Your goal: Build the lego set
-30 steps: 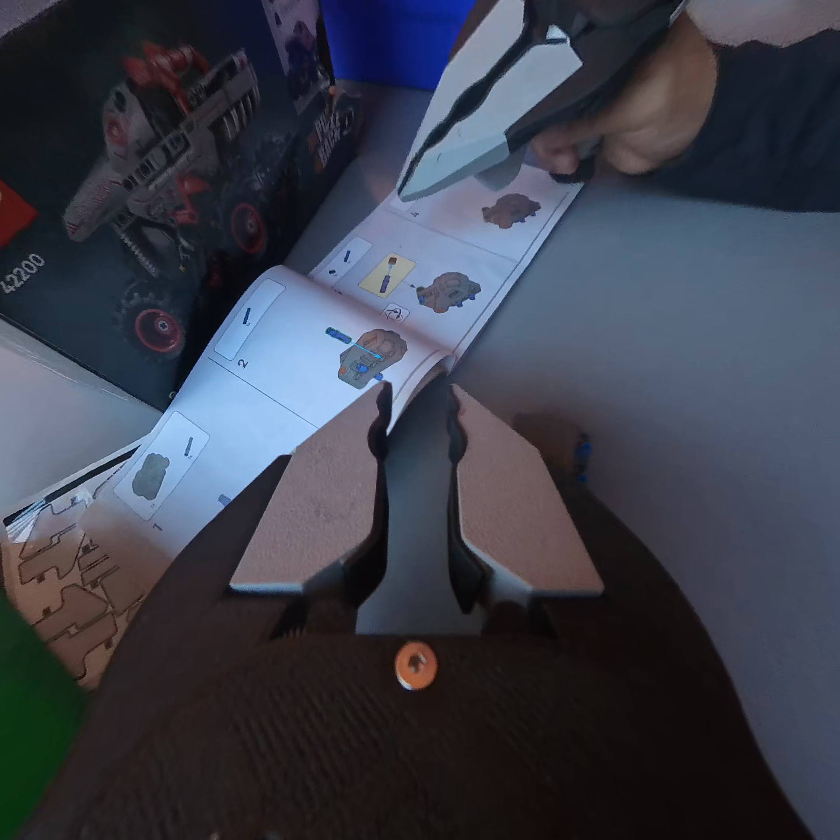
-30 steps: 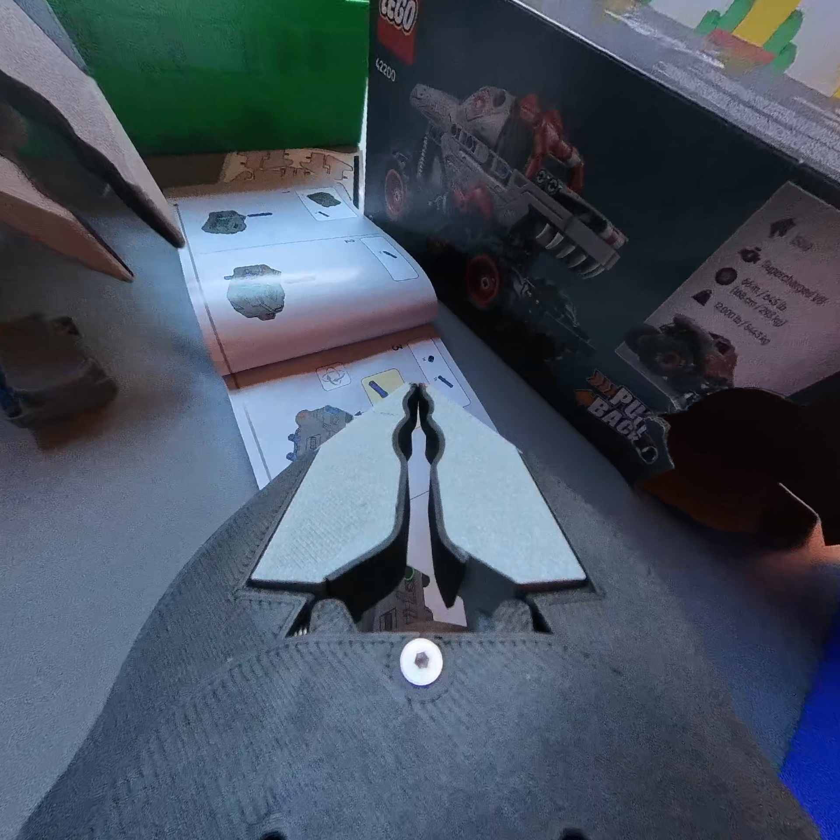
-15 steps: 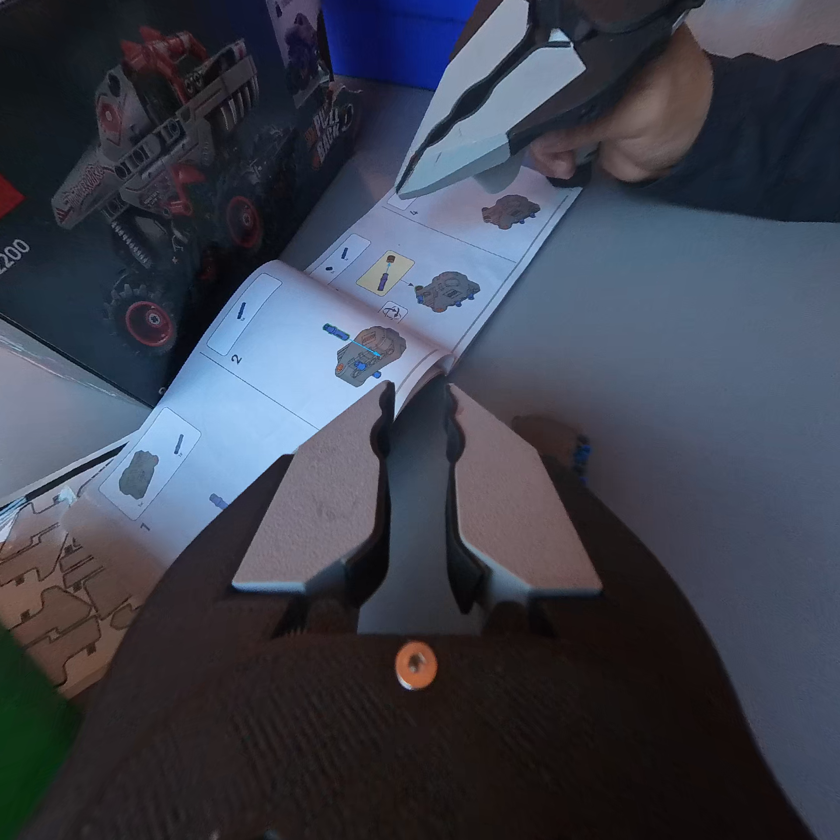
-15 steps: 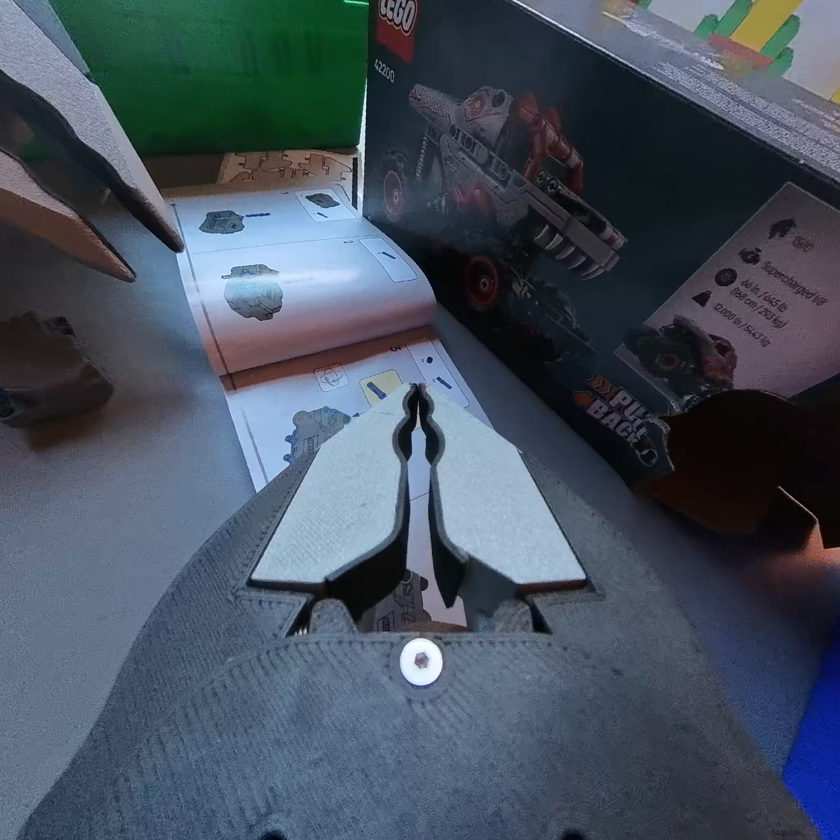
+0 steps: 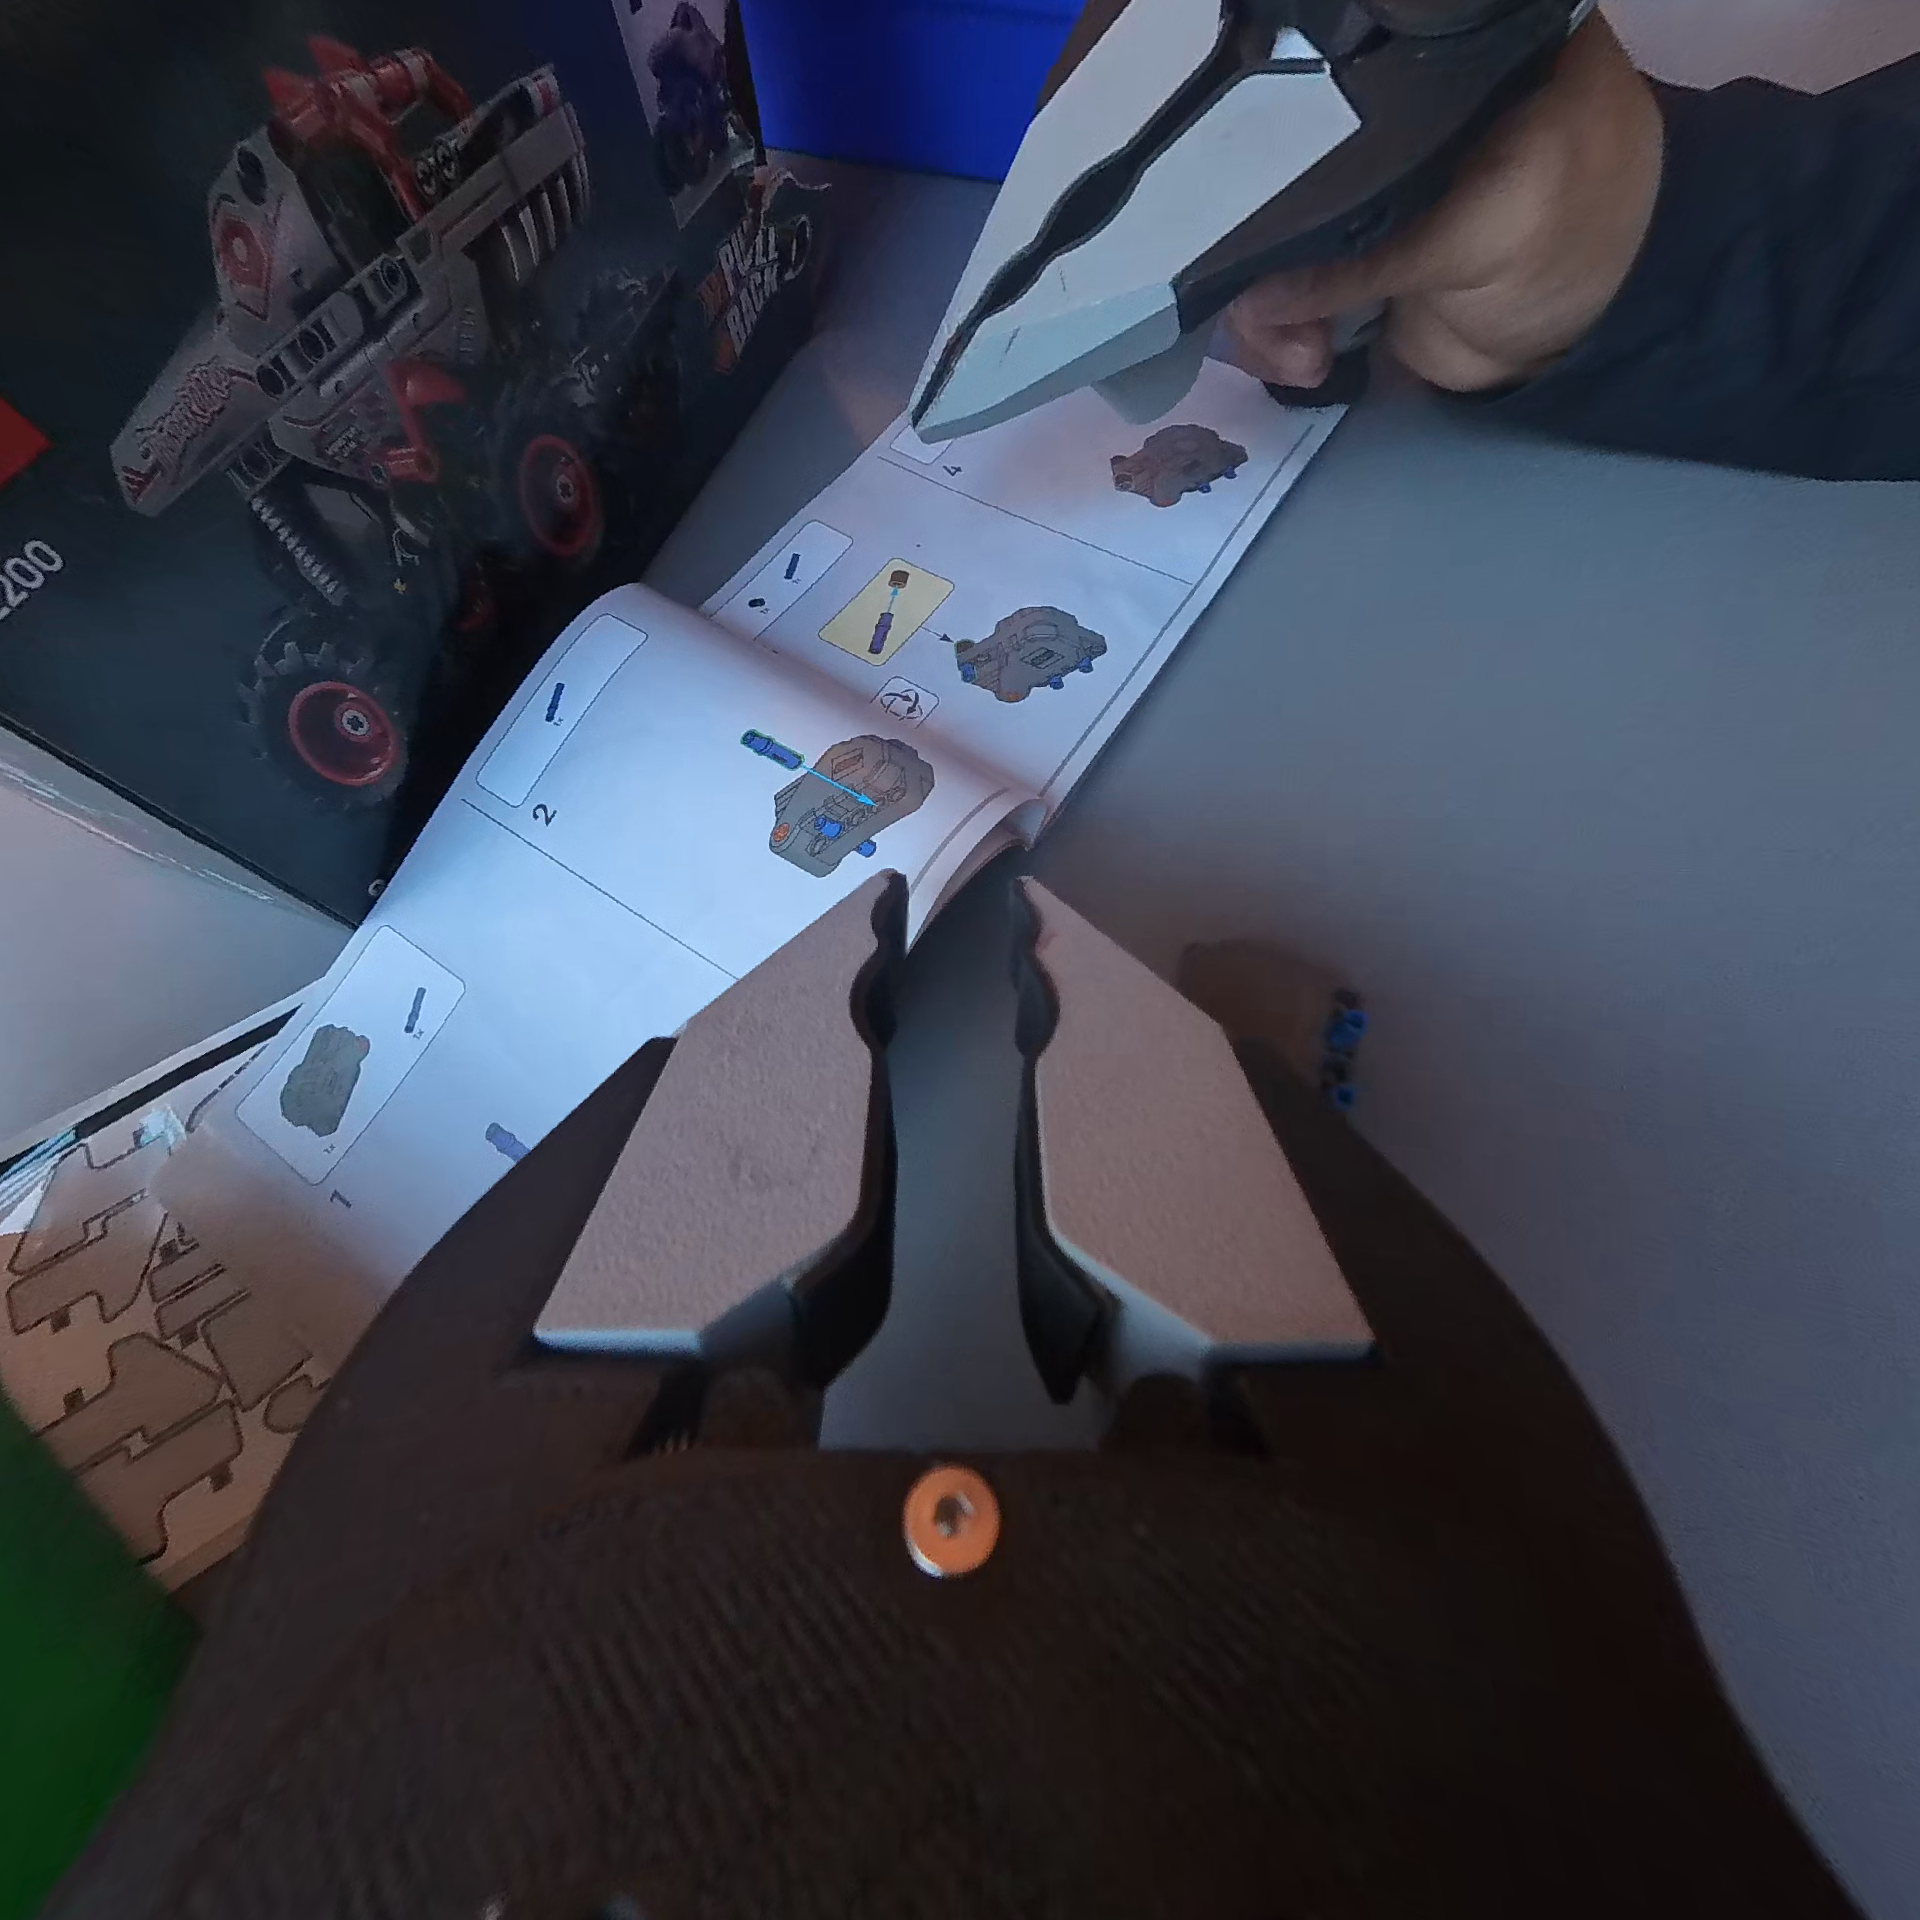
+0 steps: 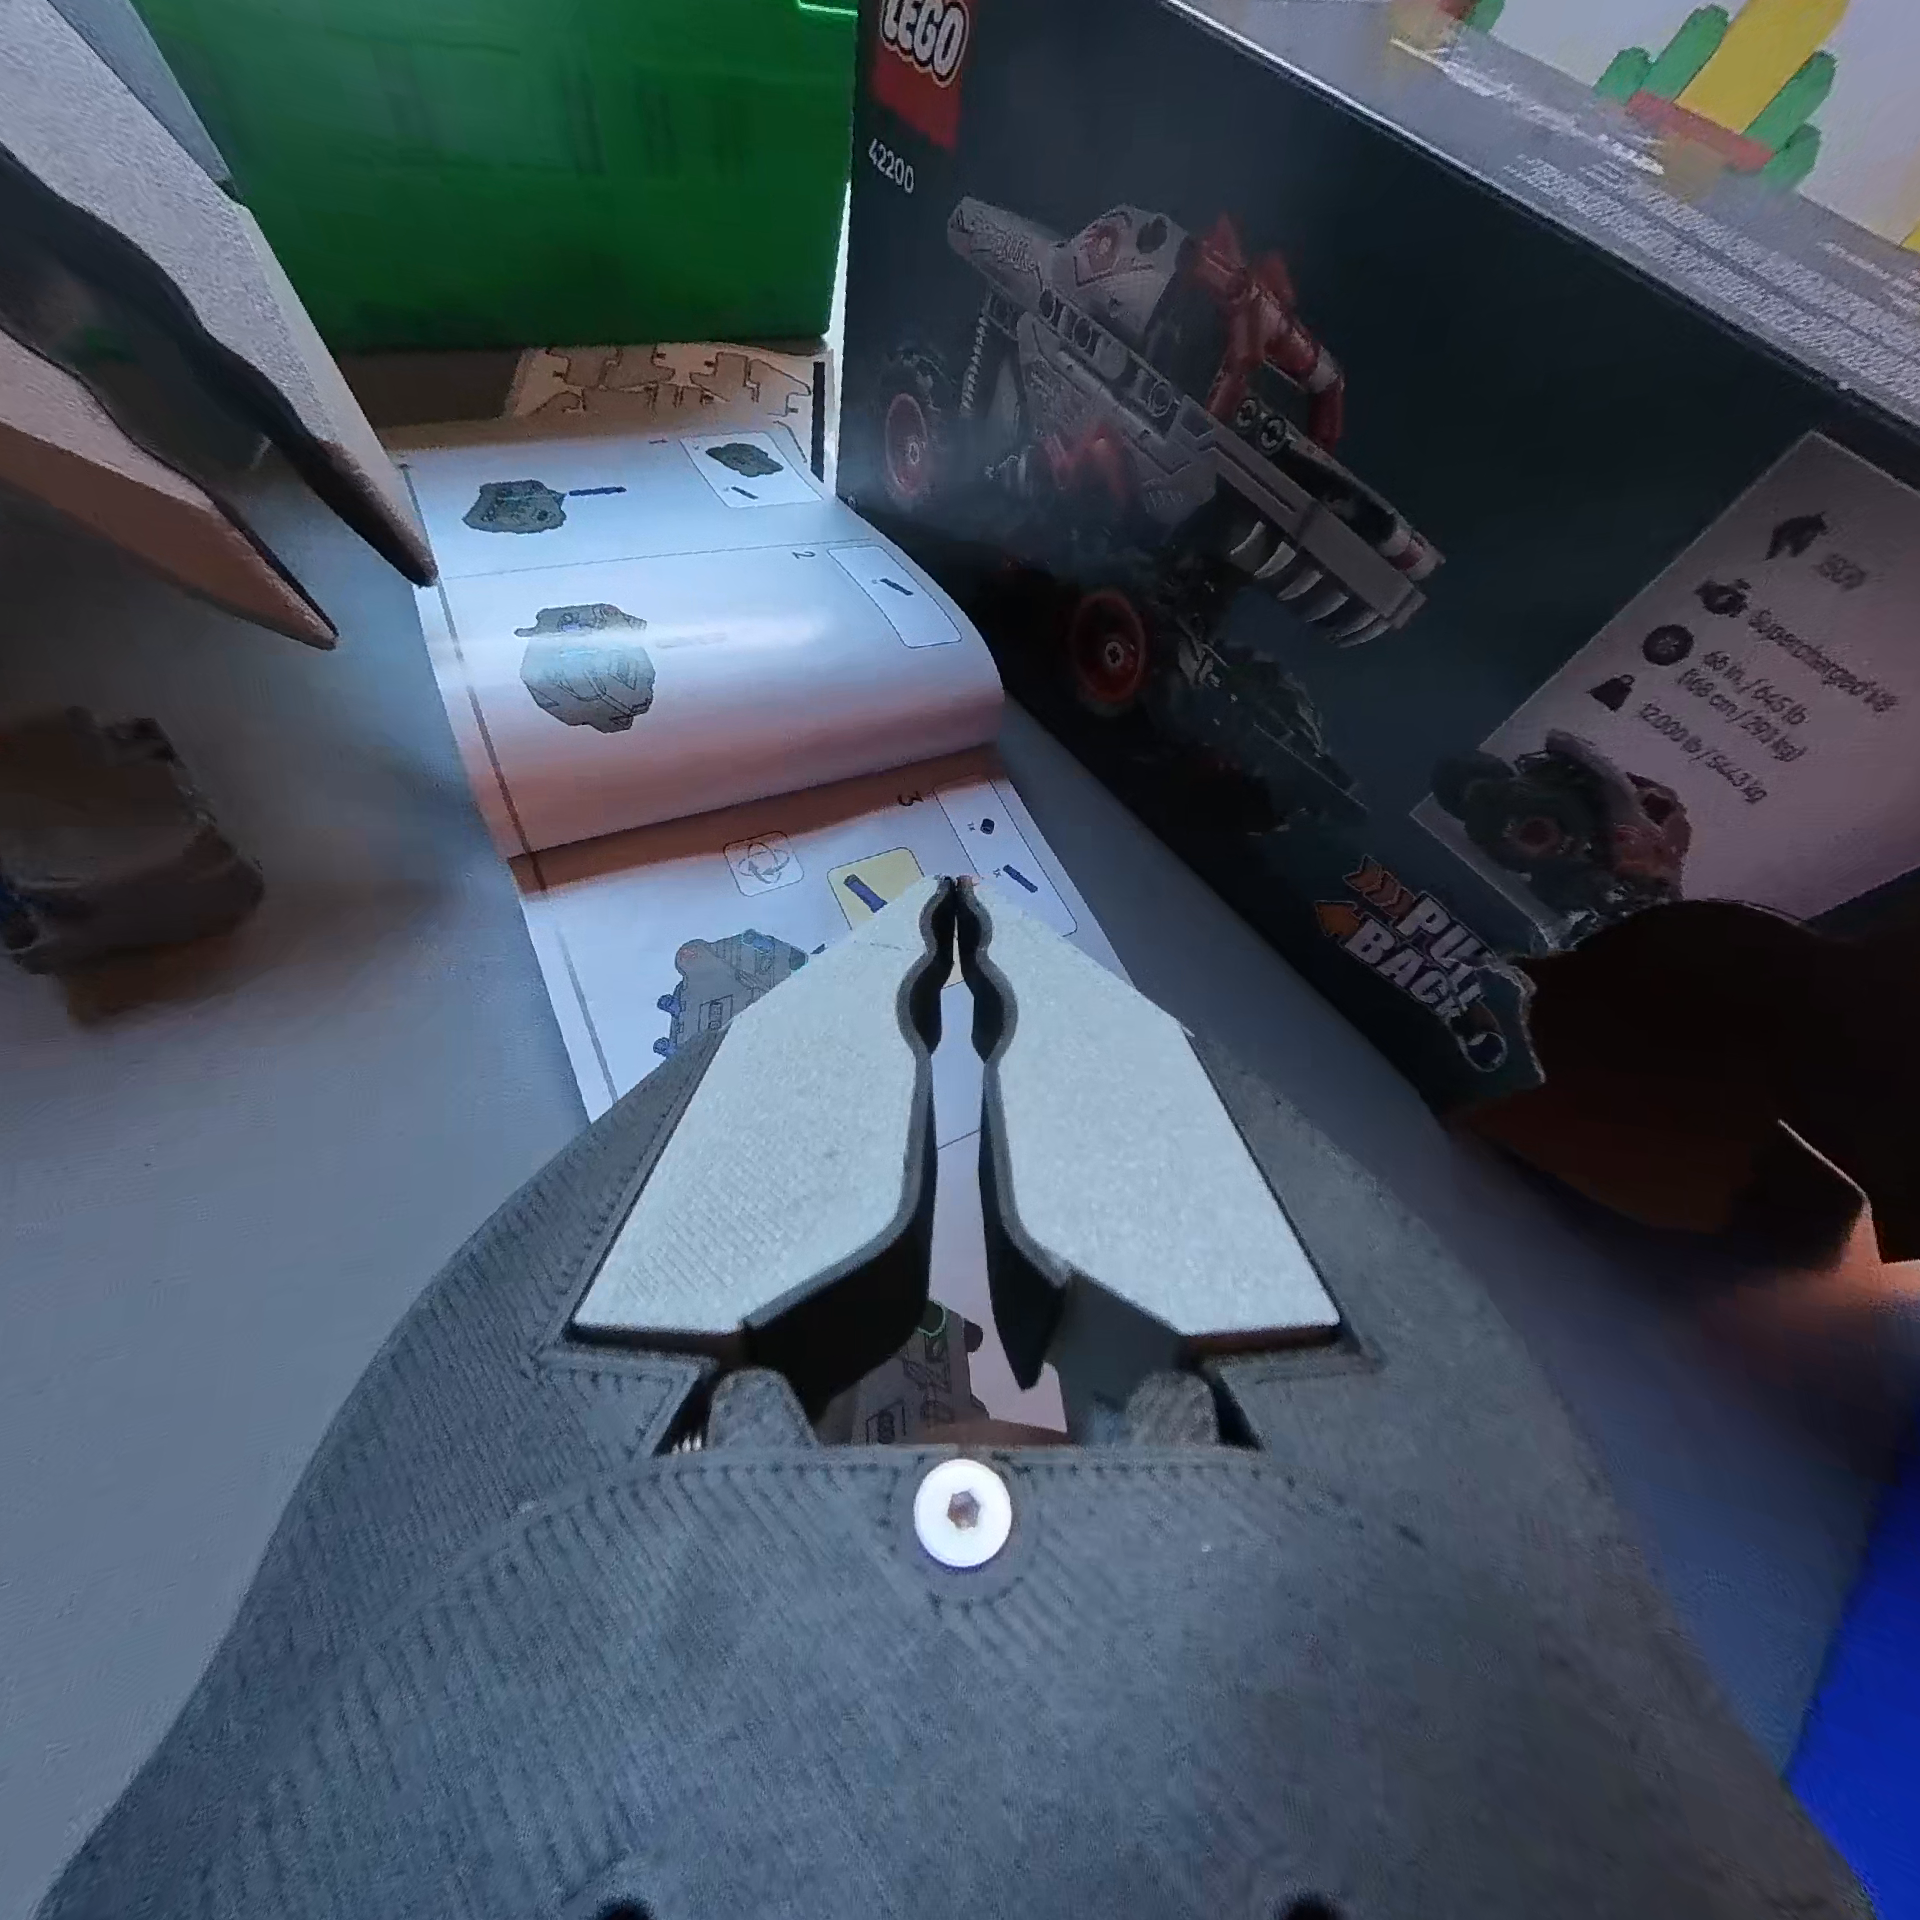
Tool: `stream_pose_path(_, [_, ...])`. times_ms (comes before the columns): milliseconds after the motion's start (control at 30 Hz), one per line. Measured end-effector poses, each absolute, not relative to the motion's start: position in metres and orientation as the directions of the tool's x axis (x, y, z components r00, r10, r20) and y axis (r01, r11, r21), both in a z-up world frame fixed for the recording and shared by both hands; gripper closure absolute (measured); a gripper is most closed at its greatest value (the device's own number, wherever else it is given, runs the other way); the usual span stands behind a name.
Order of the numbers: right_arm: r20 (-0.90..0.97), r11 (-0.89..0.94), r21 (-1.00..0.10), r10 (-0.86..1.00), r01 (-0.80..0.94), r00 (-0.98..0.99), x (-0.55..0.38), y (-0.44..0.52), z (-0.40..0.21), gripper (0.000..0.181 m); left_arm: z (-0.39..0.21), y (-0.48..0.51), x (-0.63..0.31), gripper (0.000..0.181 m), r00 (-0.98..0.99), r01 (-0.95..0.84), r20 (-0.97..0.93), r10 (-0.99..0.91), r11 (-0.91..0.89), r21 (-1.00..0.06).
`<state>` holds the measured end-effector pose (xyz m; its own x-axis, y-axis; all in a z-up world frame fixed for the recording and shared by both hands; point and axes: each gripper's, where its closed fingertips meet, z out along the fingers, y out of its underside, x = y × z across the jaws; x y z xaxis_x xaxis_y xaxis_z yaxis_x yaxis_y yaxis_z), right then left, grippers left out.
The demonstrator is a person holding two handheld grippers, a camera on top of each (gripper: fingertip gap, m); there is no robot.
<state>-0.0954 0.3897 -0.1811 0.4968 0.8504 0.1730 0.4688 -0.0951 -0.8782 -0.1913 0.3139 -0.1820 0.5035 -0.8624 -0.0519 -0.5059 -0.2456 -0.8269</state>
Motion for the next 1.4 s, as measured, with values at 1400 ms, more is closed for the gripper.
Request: stream_pose_path(1400, [0.185,-0.084,-0.876,0.852,0.476,0.489,-0.0968,0.3877,-0.1808,0.181,-0.1845,0.3161,-0.1922,0.168,0.508,-0.518,-0.070,-0.859,-0.240,-0.821])
